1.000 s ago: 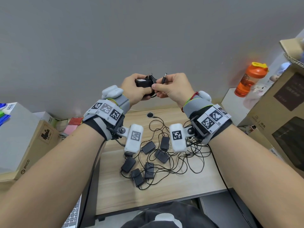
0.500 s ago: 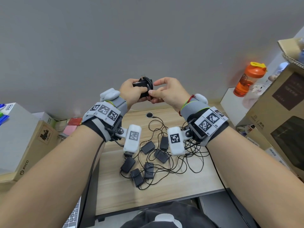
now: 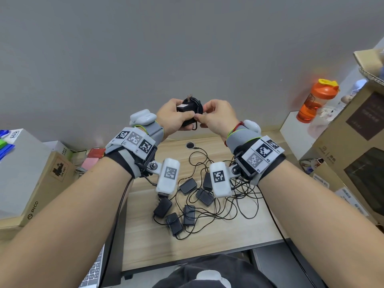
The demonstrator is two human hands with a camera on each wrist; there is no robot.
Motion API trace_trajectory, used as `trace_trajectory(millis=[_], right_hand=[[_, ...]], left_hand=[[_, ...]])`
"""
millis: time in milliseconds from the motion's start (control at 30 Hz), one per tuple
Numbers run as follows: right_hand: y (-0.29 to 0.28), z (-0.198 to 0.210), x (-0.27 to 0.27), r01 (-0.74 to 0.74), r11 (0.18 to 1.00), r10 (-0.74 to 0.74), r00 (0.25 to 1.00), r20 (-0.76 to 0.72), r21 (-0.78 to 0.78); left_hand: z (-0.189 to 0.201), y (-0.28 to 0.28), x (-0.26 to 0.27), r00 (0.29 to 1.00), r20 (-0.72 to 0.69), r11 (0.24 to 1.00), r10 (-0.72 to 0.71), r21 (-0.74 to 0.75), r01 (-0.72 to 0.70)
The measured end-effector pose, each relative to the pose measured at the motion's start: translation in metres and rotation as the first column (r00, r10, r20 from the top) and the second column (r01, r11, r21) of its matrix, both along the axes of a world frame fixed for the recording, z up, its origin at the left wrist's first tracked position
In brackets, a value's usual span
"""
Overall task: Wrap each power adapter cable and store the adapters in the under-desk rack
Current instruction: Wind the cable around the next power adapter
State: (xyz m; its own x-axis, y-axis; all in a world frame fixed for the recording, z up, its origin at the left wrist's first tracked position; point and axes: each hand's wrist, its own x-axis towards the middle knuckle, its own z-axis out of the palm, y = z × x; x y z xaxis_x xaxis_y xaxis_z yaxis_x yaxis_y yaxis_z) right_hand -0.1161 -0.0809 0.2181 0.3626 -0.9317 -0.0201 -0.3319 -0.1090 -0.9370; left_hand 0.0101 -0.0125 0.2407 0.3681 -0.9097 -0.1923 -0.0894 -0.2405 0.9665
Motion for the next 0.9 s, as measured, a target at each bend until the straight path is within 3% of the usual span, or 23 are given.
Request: trace_trajectory(millis=[367, 500, 633, 900], right_hand=[[0.002, 0.002, -0.002, 0.022, 0.964, -0.035, 0.998, -0.044, -0.266], [-0.002, 0.000, -0.006, -0.048, 0.971, 0.071, 0.993, 0.092, -0.232], [-0.008, -0.003, -0.011, -0.149, 0.948, 0.185, 0.977, 0.106, -0.281], [-0.012, -0.006, -0.014, -0.198, 0.955, 0.250, 0.939, 0.236, -0.223]], left_hand=[[0.003, -0.001, 0.000, 0.998, -0.051, 1.000, -0.026, 0.016, 0.027], [0.007, 0.000, 0.002, 0.998, -0.048, 0.998, 0.050, 0.049, -0.048], [0.011, 0.002, 0.007, 0.980, -0.082, 0.979, 0.184, 0.103, -0.175], [0.001, 0.002, 0.010, 0.996, -0.013, 0.995, 0.092, 0.050, -0.092]])
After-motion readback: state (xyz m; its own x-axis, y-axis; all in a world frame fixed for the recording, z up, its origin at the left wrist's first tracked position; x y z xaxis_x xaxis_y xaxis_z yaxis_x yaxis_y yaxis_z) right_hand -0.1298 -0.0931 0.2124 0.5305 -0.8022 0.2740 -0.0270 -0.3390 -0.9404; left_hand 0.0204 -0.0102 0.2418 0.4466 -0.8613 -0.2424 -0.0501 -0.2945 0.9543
